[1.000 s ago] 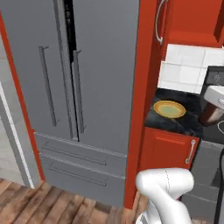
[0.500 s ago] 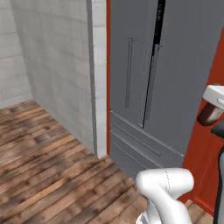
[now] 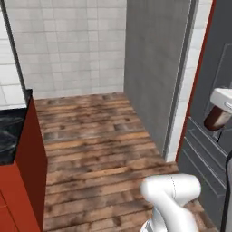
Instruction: Move the hot dog bun to the plate on the dining table and place the condiment next to that plate. Then navigate to the fridge and take the sausage and place it on the plate as well.
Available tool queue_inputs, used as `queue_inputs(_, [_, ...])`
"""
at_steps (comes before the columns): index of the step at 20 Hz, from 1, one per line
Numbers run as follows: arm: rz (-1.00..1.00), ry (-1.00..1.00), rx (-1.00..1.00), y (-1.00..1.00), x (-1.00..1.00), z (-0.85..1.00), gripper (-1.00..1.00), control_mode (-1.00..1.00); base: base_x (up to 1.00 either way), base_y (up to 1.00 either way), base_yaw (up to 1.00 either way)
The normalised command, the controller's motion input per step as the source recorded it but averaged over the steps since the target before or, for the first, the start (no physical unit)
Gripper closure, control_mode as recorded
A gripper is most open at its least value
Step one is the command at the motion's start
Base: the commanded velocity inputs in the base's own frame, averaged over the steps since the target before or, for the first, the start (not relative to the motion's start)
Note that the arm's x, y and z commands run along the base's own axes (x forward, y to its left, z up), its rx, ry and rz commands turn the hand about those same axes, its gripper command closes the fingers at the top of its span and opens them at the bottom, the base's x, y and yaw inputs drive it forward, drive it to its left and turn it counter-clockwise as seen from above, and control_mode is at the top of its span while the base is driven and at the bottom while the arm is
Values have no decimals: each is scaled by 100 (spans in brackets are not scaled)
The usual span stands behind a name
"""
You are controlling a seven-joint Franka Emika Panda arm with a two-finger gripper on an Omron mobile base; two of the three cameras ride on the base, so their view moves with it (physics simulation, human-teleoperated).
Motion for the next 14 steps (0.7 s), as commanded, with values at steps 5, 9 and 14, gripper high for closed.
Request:
queue_inputs(5, [0,0,0,0,0,0,100,100,91,-7,63])
queue_inputs(9, [0,0,0,0,0,0,100,100,100,-15,57])
queue_inputs(14, [0,0,0,0,0,0,100,100,100,-25,51])
